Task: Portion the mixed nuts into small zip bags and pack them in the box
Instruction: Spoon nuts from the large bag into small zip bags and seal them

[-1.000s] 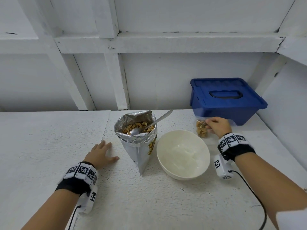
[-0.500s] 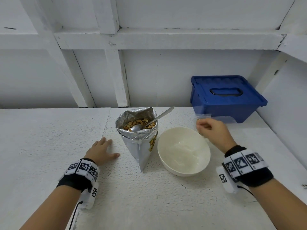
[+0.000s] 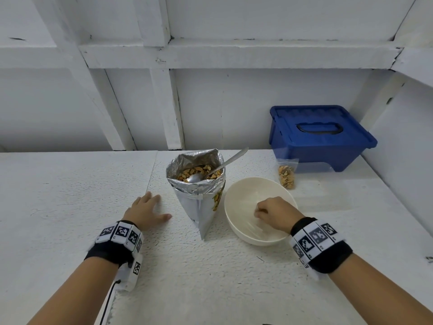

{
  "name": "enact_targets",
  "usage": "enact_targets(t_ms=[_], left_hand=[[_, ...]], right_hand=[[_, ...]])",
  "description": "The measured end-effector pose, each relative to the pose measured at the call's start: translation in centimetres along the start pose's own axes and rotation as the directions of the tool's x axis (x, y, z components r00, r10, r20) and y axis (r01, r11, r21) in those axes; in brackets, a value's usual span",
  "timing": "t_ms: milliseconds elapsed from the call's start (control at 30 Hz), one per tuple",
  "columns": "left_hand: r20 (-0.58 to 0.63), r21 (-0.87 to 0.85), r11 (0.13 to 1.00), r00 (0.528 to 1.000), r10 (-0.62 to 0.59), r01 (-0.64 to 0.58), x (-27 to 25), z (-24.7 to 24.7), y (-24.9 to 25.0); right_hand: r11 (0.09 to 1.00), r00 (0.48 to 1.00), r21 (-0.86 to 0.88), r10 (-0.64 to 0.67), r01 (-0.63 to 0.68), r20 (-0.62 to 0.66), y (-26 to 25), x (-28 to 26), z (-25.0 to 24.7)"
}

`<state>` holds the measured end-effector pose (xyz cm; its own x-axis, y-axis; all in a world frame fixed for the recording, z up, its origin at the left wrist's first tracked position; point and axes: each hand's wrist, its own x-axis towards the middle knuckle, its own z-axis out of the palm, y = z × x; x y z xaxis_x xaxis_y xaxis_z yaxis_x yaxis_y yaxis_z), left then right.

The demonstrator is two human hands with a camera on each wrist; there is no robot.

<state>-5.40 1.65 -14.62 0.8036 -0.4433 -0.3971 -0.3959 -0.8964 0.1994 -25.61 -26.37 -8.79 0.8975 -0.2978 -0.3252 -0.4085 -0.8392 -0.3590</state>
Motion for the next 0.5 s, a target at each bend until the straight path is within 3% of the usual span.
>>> enact_targets(t_ms=[167, 267, 367, 500], left_hand=[[0.003, -0.034, 0.999, 1.0, 0.0, 0.0, -0.4, -0.3, 0.3], [-0.164, -0.225, 0.97, 0.985, 0.057, -0.093, -1.6, -1.2, 1.0], [-0.463, -0.361, 0.9, 0.885, 0.054, -0.244, -3.2, -3.0, 2.6], [-0.736, -0.339, 0.805, 0.67, 0.095, -0.487, -5.6, -7.0, 6.3]], right_hand=[[0.994, 0.996, 0.111, 0.019, -0.01, -0.086, -0.1, -0.8, -1.5], [0.986, 0.953, 0.169, 0.053, -0.002, -0.297, -0.2, -2.0, -3.5], [0.98, 0.809, 0.174, 0.024, 0.097, -0.587, -1.2, -3.6, -6.6], [0.933, 0.515, 0.075, -0.126, 0.352, -0.848, -4.3, -5.0, -9.4]])
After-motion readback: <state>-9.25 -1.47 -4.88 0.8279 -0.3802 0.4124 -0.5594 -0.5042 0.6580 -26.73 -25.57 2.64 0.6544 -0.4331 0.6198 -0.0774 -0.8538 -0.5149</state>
